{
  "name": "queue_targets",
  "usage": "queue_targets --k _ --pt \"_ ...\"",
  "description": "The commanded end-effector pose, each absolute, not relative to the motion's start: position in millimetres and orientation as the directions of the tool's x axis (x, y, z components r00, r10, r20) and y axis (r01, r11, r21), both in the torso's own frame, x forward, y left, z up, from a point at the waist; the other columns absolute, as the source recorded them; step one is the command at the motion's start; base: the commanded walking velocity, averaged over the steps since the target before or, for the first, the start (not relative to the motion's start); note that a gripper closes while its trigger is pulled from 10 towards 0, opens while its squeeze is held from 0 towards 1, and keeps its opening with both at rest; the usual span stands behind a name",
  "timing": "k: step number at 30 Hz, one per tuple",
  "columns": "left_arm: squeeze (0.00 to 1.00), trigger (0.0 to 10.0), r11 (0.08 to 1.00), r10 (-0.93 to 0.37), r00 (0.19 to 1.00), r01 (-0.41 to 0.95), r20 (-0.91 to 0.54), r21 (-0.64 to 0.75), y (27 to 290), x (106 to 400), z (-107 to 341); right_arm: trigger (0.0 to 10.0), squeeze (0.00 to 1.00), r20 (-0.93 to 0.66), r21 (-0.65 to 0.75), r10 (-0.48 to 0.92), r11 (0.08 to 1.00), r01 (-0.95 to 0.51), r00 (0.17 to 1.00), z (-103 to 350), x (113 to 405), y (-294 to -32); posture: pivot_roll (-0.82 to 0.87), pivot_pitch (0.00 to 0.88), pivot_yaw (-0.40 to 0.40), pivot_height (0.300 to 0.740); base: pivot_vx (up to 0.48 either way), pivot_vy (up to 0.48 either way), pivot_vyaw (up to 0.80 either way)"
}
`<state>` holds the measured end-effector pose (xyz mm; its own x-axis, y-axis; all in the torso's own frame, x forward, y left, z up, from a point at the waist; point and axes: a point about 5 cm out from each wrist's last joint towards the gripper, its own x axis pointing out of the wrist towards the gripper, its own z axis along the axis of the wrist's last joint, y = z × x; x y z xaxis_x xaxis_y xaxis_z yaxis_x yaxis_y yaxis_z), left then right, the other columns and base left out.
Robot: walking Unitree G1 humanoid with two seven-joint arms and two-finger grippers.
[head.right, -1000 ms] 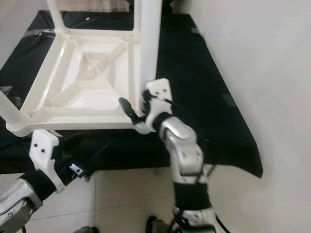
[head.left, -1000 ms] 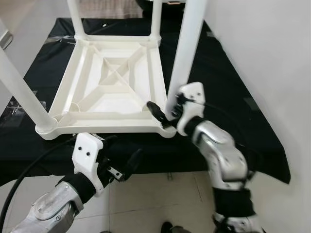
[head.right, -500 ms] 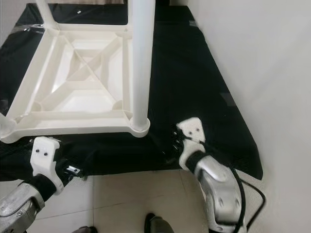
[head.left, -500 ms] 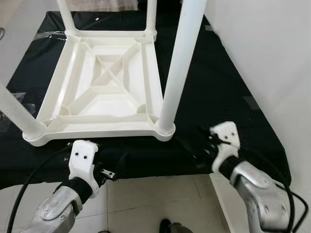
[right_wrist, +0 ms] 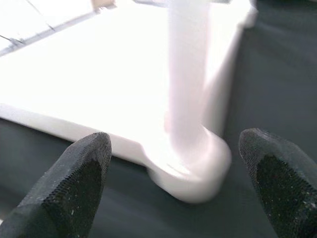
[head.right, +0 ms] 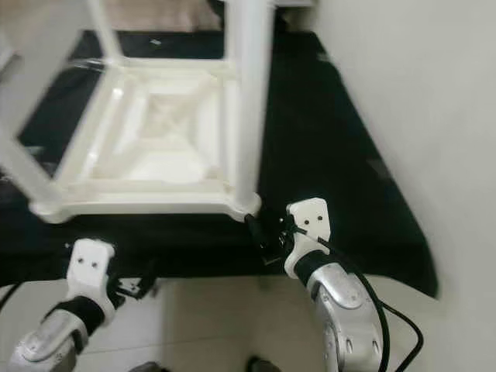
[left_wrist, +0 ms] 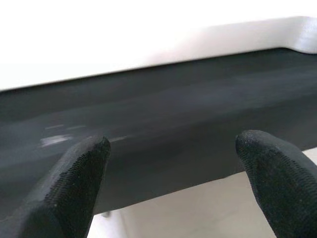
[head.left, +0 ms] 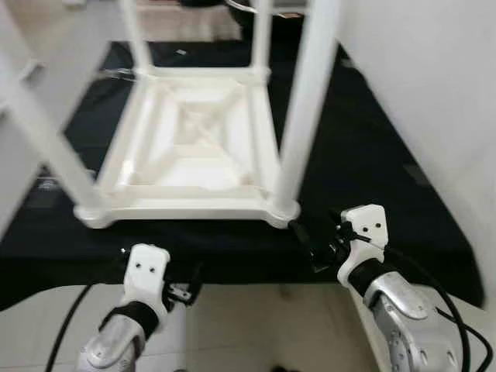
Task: Building children table
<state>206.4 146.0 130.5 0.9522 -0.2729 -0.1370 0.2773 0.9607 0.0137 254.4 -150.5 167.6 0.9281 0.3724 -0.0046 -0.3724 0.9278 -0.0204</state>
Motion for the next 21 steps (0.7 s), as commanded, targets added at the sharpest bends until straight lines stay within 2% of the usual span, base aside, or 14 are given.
queue_targets --k 1,15,21 --pt "0.0 10.0 0.962 -0.263 0.953 0.271 -0.15 0.04 147 207 125 10.0 0.0 -0.02 -0.001 0.384 0.923 -0.384 0.923 161 254 -146 0.08 0.132 -0.045 0.74 0.0 0.465 0.0" --pt "0.0 10.0 0.949 -0.302 0.949 0.308 -0.084 0.065 140 219 130 10.0 0.0 0.005 -0.008 0.408 0.913 -0.408 0.913 158 256 -140 0.08 0.11 -0.038 0.74 0.0 0.463 0.0" --pt "0.0 10.0 0.939 -0.333 0.942 0.335 -0.043 0.071 136 224 137 10.0 0.0 0.016 -0.023 0.414 0.91 -0.413 0.91 160 262 -138 0.08 0.109 -0.039 0.74 0.0 0.0 0.0"
